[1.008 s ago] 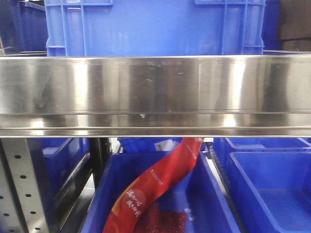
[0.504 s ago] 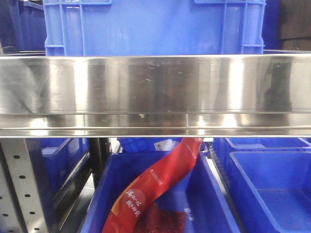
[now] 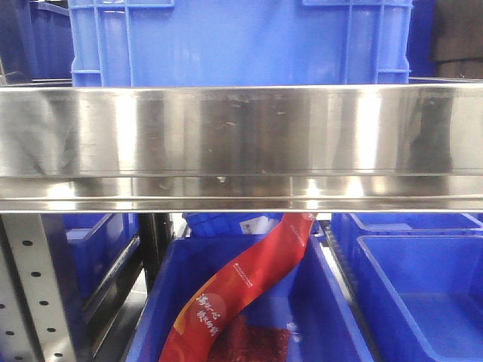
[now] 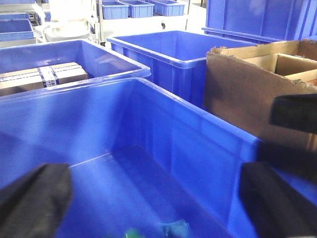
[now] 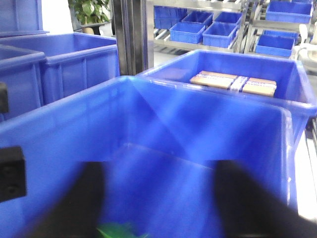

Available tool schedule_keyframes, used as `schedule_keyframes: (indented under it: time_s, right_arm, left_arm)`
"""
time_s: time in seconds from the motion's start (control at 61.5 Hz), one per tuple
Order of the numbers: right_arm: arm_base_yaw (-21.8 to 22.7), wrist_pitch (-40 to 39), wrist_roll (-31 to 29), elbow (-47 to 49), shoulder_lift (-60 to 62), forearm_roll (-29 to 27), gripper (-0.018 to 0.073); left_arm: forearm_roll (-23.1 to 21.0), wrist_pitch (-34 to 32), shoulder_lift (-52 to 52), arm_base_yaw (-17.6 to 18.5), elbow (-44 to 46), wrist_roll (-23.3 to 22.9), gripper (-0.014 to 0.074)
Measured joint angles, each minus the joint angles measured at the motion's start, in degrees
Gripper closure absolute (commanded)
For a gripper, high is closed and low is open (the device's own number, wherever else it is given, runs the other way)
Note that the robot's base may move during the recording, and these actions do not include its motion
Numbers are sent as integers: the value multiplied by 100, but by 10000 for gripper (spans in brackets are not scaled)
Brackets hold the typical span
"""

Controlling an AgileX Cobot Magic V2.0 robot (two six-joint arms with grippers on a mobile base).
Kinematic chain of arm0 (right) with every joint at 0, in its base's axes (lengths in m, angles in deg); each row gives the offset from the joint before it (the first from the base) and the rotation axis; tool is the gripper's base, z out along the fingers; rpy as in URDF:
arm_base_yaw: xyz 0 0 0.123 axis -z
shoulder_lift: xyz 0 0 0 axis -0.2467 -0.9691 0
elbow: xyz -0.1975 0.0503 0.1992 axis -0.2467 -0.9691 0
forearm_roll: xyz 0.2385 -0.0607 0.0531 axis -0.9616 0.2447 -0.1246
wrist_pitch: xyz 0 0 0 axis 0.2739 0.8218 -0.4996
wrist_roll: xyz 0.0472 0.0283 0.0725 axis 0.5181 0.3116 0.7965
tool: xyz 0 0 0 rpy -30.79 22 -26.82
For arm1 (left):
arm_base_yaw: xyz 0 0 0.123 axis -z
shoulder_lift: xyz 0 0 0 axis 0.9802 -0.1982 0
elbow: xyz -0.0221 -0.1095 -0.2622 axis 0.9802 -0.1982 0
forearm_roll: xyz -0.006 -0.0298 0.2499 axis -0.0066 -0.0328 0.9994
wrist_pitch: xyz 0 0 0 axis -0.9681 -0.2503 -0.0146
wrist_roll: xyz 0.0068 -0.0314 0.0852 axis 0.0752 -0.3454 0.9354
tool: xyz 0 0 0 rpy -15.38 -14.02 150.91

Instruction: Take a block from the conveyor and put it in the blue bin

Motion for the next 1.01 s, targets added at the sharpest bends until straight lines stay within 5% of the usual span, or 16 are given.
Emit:
schedule_keyframes:
  time_s: [0.179,0.423,0.65,1.008]
  right_arm:
    - [0,-97,0,12,276,-11,727]
    - [41,-9,0,-1,422,-11,727]
    - [651,-261,0,-771,1397,-11,727]
    - [1024,-312,0,-3445,3563,-11,727]
  left_arm:
    - [0,-2,115,0,13,0,706]
    - [0,331,308,-71,13,13,707]
    - [0,381,1332,-656,-483,13,707]
    - [-22,-1289,3579,-863,-3690,13,707]
